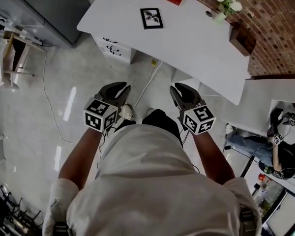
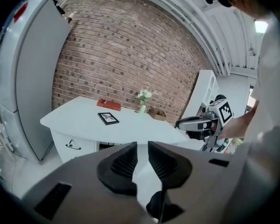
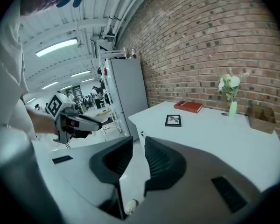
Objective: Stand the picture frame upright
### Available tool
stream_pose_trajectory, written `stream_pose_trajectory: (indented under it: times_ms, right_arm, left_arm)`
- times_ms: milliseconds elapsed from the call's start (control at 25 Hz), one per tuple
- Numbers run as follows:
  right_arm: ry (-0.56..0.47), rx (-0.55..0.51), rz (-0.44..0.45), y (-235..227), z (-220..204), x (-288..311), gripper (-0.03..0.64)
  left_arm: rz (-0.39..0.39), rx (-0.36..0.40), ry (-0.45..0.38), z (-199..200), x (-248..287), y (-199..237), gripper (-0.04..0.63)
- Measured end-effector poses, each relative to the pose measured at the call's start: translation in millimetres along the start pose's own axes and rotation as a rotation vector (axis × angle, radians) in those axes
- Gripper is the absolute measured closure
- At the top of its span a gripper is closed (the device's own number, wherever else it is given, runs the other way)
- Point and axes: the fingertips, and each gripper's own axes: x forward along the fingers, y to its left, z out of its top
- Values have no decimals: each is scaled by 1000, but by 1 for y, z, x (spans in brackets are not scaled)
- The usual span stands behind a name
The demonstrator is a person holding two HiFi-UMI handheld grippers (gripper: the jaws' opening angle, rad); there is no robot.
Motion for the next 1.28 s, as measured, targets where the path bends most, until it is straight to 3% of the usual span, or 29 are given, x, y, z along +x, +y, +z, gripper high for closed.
stream_pose_trajectory:
  times_ms: [360, 1000, 1280]
  right_arm:
    - [23, 58, 49, -54, 24, 46, 532]
    - [107, 56, 258, -193, 69, 164, 532]
    - [144, 61, 273, -231, 72, 209, 532]
  left_arm:
    - [-6, -62, -5, 33, 45, 30, 526]
    - [148, -164, -9, 112, 157, 109, 535]
    - [157, -137, 58, 126, 206, 140, 535]
